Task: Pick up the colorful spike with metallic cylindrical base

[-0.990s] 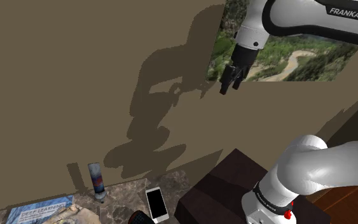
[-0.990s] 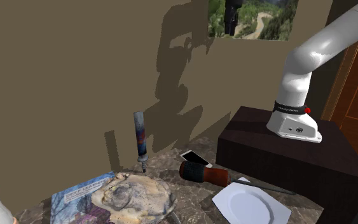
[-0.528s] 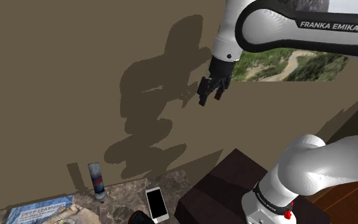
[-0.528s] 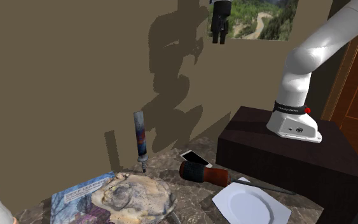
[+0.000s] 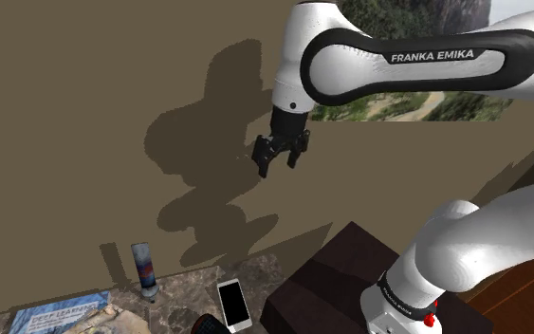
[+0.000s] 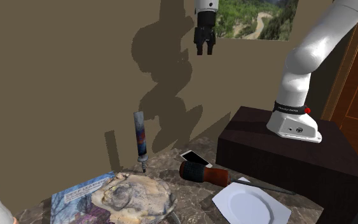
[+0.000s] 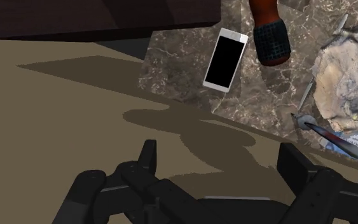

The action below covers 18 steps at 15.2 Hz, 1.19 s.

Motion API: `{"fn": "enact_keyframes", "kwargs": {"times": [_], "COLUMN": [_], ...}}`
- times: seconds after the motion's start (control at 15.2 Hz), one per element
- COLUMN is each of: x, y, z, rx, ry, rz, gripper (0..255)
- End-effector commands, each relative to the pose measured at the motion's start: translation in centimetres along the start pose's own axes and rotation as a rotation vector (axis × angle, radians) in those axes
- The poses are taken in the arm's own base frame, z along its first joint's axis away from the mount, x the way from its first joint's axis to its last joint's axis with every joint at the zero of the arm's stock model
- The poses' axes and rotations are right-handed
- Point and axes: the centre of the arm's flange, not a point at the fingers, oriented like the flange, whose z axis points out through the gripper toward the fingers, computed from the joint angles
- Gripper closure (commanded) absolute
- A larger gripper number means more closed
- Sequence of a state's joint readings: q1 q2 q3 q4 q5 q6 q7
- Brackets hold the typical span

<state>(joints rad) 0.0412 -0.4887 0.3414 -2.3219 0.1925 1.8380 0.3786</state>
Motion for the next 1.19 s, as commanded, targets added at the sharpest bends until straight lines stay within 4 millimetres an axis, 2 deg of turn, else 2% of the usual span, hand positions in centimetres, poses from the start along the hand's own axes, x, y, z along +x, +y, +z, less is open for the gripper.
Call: {"fn": "enact_keyframes", "kwargs": {"times": [0.0, 1.12], "x": [0.9, 8.6], "y": [-2.5, -20.6], "z": [1.6, 12.7], "rx": [0.003, 0.014], "ry": [-0.008, -0.072], "rz": [0.014, 0.124], "gripper": [0, 0]}}
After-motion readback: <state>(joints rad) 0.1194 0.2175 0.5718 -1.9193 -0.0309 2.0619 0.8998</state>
